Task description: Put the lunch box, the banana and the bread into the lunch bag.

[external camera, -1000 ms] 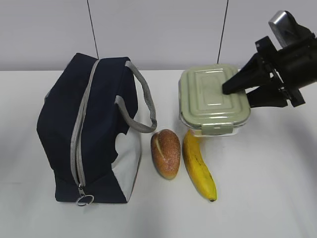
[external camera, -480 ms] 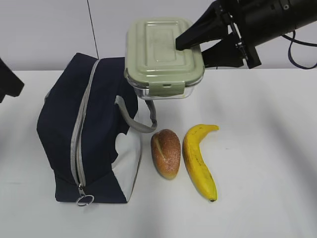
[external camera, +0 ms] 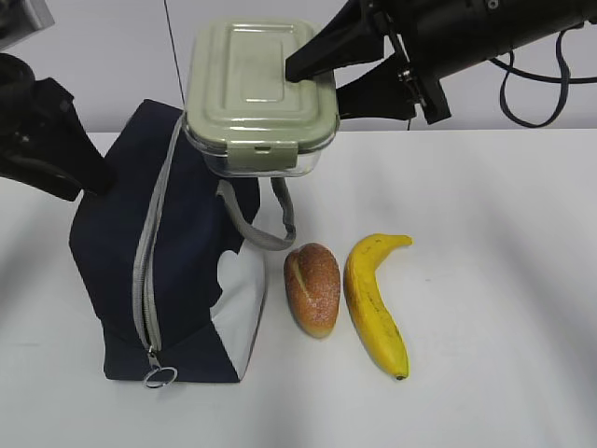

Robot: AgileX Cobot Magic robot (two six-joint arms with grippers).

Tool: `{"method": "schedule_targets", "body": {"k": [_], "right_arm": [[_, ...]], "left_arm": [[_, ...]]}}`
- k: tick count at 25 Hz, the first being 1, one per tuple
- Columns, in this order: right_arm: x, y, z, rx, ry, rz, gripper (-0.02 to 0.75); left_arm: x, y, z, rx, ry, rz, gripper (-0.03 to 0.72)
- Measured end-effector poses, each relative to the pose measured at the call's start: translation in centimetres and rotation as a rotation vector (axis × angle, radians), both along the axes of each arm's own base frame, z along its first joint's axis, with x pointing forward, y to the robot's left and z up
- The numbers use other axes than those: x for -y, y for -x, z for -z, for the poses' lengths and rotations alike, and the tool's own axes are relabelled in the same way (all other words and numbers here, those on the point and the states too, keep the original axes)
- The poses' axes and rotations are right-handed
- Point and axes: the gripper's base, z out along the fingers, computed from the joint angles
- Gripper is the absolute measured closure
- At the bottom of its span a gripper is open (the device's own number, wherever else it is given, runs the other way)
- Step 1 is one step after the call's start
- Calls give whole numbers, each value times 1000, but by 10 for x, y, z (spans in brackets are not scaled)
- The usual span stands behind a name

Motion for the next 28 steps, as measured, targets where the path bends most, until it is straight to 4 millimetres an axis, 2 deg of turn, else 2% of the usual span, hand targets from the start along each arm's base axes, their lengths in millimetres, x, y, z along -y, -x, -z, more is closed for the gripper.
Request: {"method": "schedule_targets", "body": {"k": [2, 5, 6, 10, 15, 20, 28], "right_arm": [[-2, 0, -1, 3, -6, 6, 347], [-3, -1, -3, 2, -31, 20, 347], [-3, -2, -2, 0, -37, 24, 347], [-7, -5, 1, -18, -63, 32, 347], [-23, -6, 9, -32, -66, 24, 347], [-38, -15, 28, -54, -37, 35, 347], [-33, -33, 58, -23, 190, 59, 347]], "left_arm": [[-1, -3, 6, -7, -21, 13, 428], [-1, -5, 10, 2, -34, 49, 631], [-1, -5, 8, 7, -35, 57, 657], [1, -5, 6, 12, -15, 57, 671], [4, -5, 4, 9, 29, 48, 672], [6, -5, 3, 4, 65, 40, 672], [7, -4, 3, -13, 68, 50, 673]]}}
